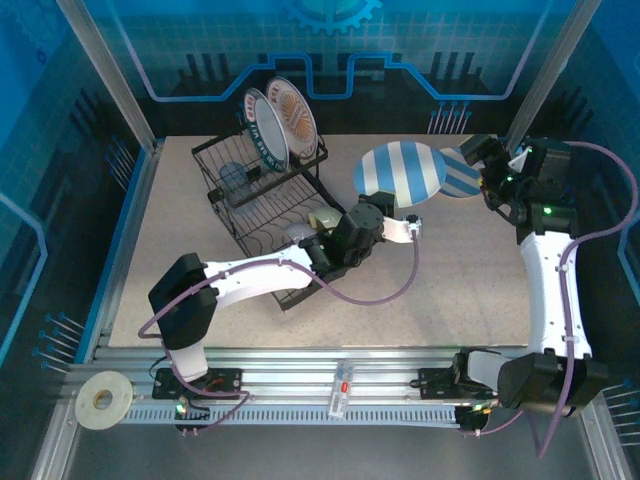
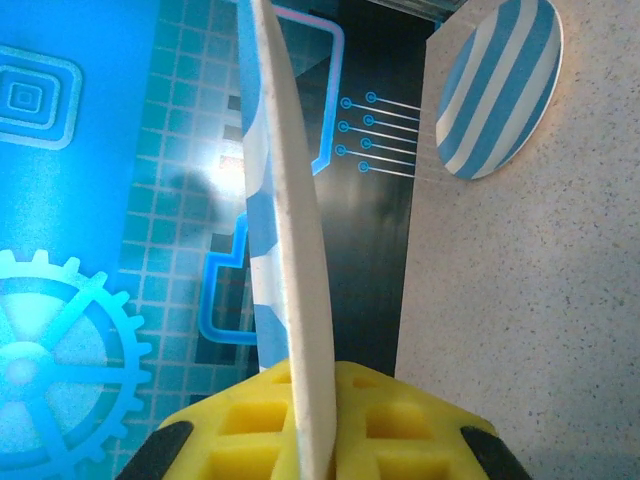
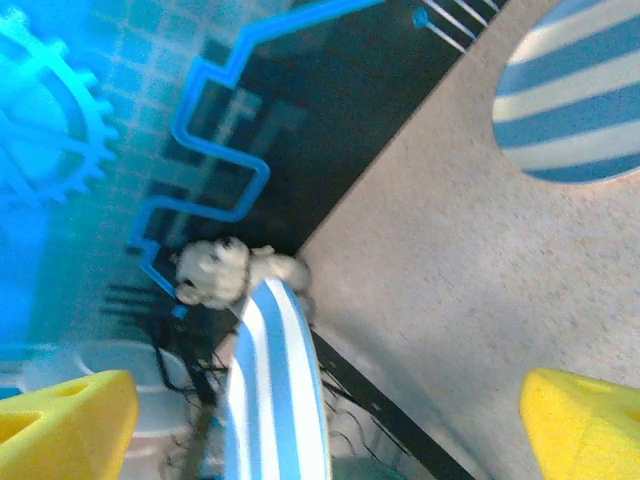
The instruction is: Unload the mixed dishes from the dish rack
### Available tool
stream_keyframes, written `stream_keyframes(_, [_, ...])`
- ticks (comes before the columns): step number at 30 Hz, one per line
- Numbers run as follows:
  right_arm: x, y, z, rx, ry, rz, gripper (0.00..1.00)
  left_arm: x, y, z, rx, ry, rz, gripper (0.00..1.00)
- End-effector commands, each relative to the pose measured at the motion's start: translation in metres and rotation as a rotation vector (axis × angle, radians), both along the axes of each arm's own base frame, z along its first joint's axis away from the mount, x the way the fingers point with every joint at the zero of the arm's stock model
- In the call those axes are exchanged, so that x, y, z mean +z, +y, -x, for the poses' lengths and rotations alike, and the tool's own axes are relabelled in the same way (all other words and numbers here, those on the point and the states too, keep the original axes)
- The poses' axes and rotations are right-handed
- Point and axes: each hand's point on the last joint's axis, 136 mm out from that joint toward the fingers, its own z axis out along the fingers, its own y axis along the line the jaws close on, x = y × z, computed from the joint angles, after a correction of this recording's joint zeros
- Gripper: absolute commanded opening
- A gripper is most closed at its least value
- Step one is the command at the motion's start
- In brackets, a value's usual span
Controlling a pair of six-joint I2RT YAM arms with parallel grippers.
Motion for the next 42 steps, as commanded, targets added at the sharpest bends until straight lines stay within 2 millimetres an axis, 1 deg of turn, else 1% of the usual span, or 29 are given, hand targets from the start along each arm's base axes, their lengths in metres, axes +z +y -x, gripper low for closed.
stream_keyframes(1, [-0.013,0.020,0.011,0.082,0.067,0.073,0.98,0.021,0.006,-0.001,0.034,-0.066,0.055,0.00])
stream_keyframes(7, [-0.030,0.049,0.012,0.173,0.117,0.049,0.94,0.013,0.008,-0.001,0.043,-0.072,0.038,0.00])
stream_keyframes(11, [-0.034,0.062,0.012,0.199,0.113,0.052,0.91,0.011,0.008,-0.002,0.049,-0.078,0.031,0.00])
stream_keyframes(14, [-0.040,0.066,0.013,0.207,0.127,0.040,0.88,0.011,0.009,-0.003,0.054,-0.089,0.031,0.00])
stream_keyframes(19, [-0.046,0.067,0.015,0.207,0.138,0.036,0.77,0.010,0.009,-0.004,0.059,-0.091,0.032,0.00])
stream_keyframes(22, [-0.045,0.072,0.013,0.218,0.131,0.026,0.74,0.009,0.008,-0.003,0.061,-0.089,0.035,0.00])
stream_keyframes(24, [-0.049,0.075,0.012,0.226,0.138,0.023,0.69,0.009,0.007,-0.002,0.060,-0.089,0.035,0.00])
stream_keyframes(28, [-0.051,0.083,0.007,0.241,0.137,0.026,0.66,0.005,0.005,0.001,0.057,-0.083,0.032,0.00])
stream_keyframes(32, [-0.056,0.088,0.004,0.248,0.150,0.027,0.60,0.003,0.005,0.002,0.056,-0.077,0.029,0.00])
stream_keyframes(36, [-0.057,0.088,0.001,0.244,0.149,0.030,0.55,0.003,0.006,0.002,0.059,-0.075,0.029,0.00])
stream_keyframes(39, [-0.057,0.089,-0.001,0.240,0.150,0.025,0.47,0.002,0.006,0.002,0.061,-0.072,0.027,0.00])
stream_keyframes(42, [-0.057,0.089,-0.001,0.234,0.151,0.021,0.43,0.002,0.005,0.001,0.063,-0.071,0.030,0.00])
